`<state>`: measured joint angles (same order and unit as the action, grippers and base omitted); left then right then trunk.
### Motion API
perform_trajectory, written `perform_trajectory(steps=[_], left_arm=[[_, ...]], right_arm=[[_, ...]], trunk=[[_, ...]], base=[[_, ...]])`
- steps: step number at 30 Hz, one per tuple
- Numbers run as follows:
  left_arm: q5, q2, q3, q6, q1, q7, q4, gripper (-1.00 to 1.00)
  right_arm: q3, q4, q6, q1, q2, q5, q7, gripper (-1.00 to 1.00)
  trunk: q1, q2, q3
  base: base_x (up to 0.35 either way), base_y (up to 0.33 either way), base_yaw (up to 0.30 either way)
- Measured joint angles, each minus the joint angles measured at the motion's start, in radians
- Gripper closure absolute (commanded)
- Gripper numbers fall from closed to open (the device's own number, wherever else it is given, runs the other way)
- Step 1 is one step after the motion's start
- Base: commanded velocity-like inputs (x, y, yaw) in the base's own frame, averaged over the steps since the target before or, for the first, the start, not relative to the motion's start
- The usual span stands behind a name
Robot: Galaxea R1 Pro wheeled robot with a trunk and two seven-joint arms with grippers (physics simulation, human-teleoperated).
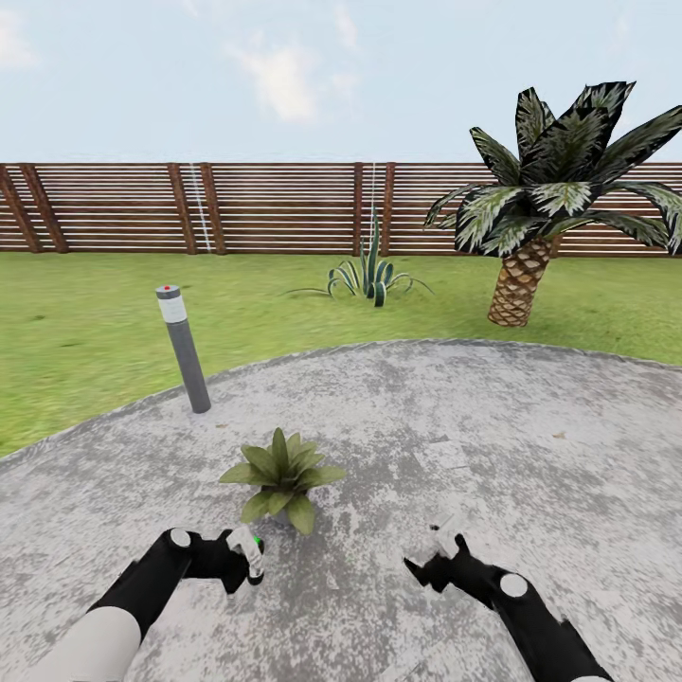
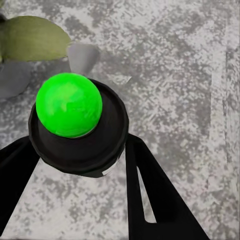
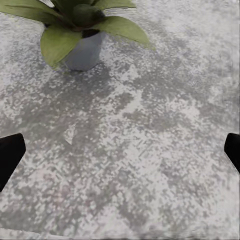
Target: Pick up the pesticide atomizer in the garden and spray insectifuge to fully cover both potted plants in the garden.
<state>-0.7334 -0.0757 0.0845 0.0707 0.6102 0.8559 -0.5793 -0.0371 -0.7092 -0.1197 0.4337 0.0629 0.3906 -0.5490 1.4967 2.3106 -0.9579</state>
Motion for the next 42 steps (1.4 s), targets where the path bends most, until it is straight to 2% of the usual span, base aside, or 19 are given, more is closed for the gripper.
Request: perform_trajectory(steps=[1, 2, 3, 4, 6, 11, 14, 16, 17, 19, 20, 25, 27, 30, 31, 32, 35, 36, 42], left_arm=[[0.0, 0.002, 0.045, 0.001, 0.0, -0.015, 0.009, 1.0], [0.0, 0.005, 0.066, 0.001, 0.0, -0.026, 0.016, 1.0], [0.0, 0.007, 0.077, 0.001, 0.0, -0.032, 0.019, 1.0], [0.0, 0.011, 0.099, 0.001, 0.0, -0.044, 0.026, 1.0], [0.0, 0.018, 0.149, 0.001, 0.0, -0.072, 0.044, 1.0], [-0.001, 0.026, 0.31, 0.003, 0.001, -0.187, 0.069, 1.0], [-0.001, 0.026, 0.343, 0.016, 0.001, -0.215, 0.07, 1.0], [-0.001, 0.026, 0.352, 0.055, 0.001, -0.224, 0.067, 1.0], [-0.001, 0.027, 0.355, 0.097, 0.001, -0.227, 0.063, 1.0], [0.0, 0.027, 0.355, 0.133, 0.001, -0.228, 0.06, 1.0], [0.0, 0.028, 0.353, 0.167, 0.002, -0.229, 0.057, 1.0], [0.002, 0.03, 0.356, 0.193, 0.003, -0.235, 0.057, 1.0], [0.0, 0.03, 0.353, 0.222, 0.006, -0.234, 0.056, 1.0], [0.001, 0.031, 0.345, 0.381, 0.015, -0.233, 0.053, 1.0], [-0.002, 0.043, 0.207, 0.673, 0.069, -0.229, 0.056, 1.0], [-0.001, 0.044, 0.194, 0.759, 0.119, -0.229, 0.043, 1.0], [-0.004, 0.044, 0.186, 0.82, 0.133, -0.228, 0.042, 1.0], [0.006, 0.042, 0.098, 0.837, 0.127, -0.224, 0.046, 1.0], [0.005, 0.043, 0.094, 0.837, 0.126, -0.223, 0.051, 1.0]], right_arm=[[-0.077, 0.083, -0.081, 0.0, 0.0, 0.001, 0.089, -1.0], [-0.118, 0.123, -0.12, 0.0, 0.001, 0.0, 0.143, -1.0], [-0.137, 0.141, -0.139, 0.0, 0.0, -0.001, 0.172, -1.0], [-0.167, 0.172, -0.174, 0.0, 0.0, 0.0, 0.227, -1.0], [-0.202, 0.226, -0.243, -0.001, 0.001, 0.004, 0.33, -1.0], [-0.225, 0.346, -0.358, -0.012, 0.011, 0.005, 0.486, -1.0], [-0.228, 0.369, -0.392, -0.02, 0.014, 0.0, 0.528, -1.0], [-0.231, 0.38, -0.415, -0.03, 0.025, -0.004, 0.55, -1.0], [-0.232, 0.395, -0.428, -0.039, 0.035, -0.016, 0.558, -1.0], [-0.231, 0.419, -0.438, -0.045, 0.039, -0.037, 0.562, -1.0], [-0.231, 0.456, -0.456, -0.049, 0.041, -0.066, 0.563, -1.0], [-0.23, 0.484, -0.471, -0.051, 0.042, -0.082, 0.562, -1.0], [-0.23, 0.499, -0.471, -0.051, 0.043, -0.083, 0.562, -1.0], [-0.23, 0.522, -0.472, -0.051, 0.042, -0.083, 0.562, -1.0], [-0.229, 0.533, -0.472, -0.051, 0.039, -0.082, 0.565, -1.0], [-0.228, 0.533, -0.472, -0.051, 0.039, -0.082, 0.566, -1.0], [-0.229, 0.533, -0.472, -0.051, 0.039, -0.082, 0.566, -1.0], [-0.228, 0.562, -0.472, -0.051, 0.037, -0.083, 0.565, -1.0], [-0.229, 0.564, -0.472, -0.051, 0.037, -0.083, 0.564, -1.0]], trunk=[[0.0, 0.0, 0.0], [0.0, 0.0, 0.0], [0.0, 0.0, 0.0], [0.0, 0.0, 0.0], [0.0, 0.0, 0.0], [0.0, 0.0, 0.0], [0.0, 0.0, 0.0], [0.0, 0.0, 0.0], [0.0, 0.0, 0.0], [0.0, 0.0, 0.0], [0.0, 0.0, 0.0], [0.0, 0.0, 0.0], [0.0, 0.0, 0.0], [0.0, 0.0, 0.0], [0.0, 0.0, 0.0], [0.0, 0.0, 0.0], [-0.001, 0.0, 0.0], [0.0, 0.0, 0.0], [0.0, 0.0, 0.0]], base=[[0.0, 0.0, 0.0], [0.0, 0.0, 0.0], [0.0, 0.0, 0.0], [0.0, 0.0, 0.0], [0.0, 0.0, 0.0], [0.0, 0.0, 0.0], [0.0, 0.0, 0.0], [0.0, 0.0, 0.0], [0.0, 0.0, 0.0], [0.0, 0.0, 0.0], [0.0, 0.0, 0.0], [0.0, 0.0, 0.0], [0.0, 0.0, 0.0], [0.075, 0.047, 0.0], [0.253, 0.162, 0.0], [0.264, 0.169, 0.0], [0.192, 0.108, 0.0], [0.0, 0.0, 0.0], [0.037, 0.0, 0.0]])
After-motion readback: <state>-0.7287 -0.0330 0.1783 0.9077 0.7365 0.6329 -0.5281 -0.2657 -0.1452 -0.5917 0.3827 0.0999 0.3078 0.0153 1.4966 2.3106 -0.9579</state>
